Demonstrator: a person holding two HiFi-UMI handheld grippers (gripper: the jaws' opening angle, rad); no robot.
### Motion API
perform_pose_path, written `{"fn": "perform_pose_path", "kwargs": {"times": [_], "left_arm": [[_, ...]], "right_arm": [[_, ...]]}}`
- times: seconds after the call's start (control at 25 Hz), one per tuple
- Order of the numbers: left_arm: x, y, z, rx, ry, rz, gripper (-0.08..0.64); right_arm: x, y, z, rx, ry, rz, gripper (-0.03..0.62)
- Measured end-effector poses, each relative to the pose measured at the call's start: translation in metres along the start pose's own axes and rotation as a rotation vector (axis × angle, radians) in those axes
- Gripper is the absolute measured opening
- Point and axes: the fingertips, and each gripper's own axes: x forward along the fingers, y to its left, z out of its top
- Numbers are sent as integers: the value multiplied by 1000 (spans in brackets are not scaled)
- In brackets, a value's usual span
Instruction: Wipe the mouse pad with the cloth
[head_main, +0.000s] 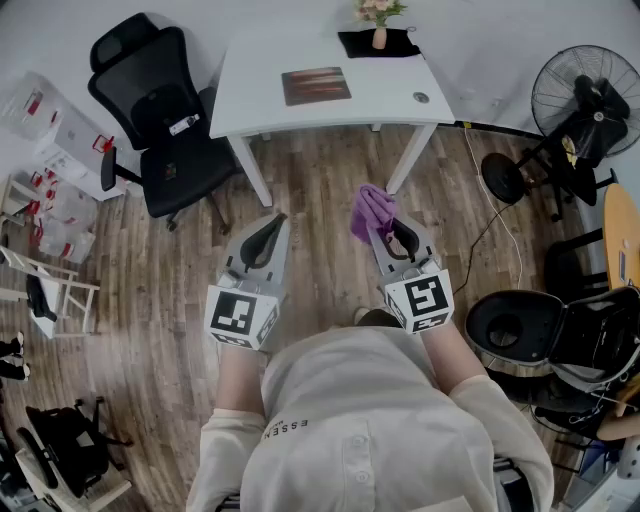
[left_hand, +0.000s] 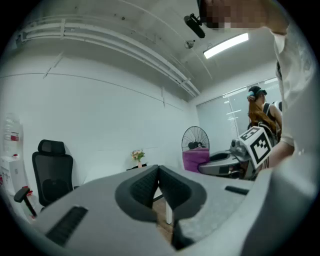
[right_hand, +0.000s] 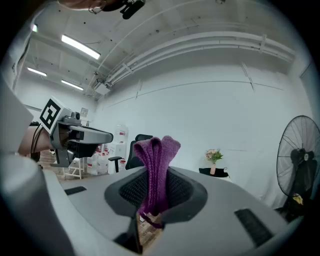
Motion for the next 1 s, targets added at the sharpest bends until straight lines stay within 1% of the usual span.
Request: {"fn": "perform_pose_path", "kwargs": {"times": [0.2,0.36,0.6,0.84,1.0], "left_arm": [[1,7,0,4,4,-1,2],[3,13,-1,7,2,-6,2],[13,23,-5,-4,4,0,2],[40,33,-15,-21,37,4,2],[70,43,-27,-22,74,8,2]], "right_arm": [[7,-3,4,4,-3,-11,87],[15,0,3,1,9,0,87],[27,-13,0,43,26,-28,87],[49,-37,-13,63,57,-31,87],[80,-56,-28,69,85,-6,87]]}}
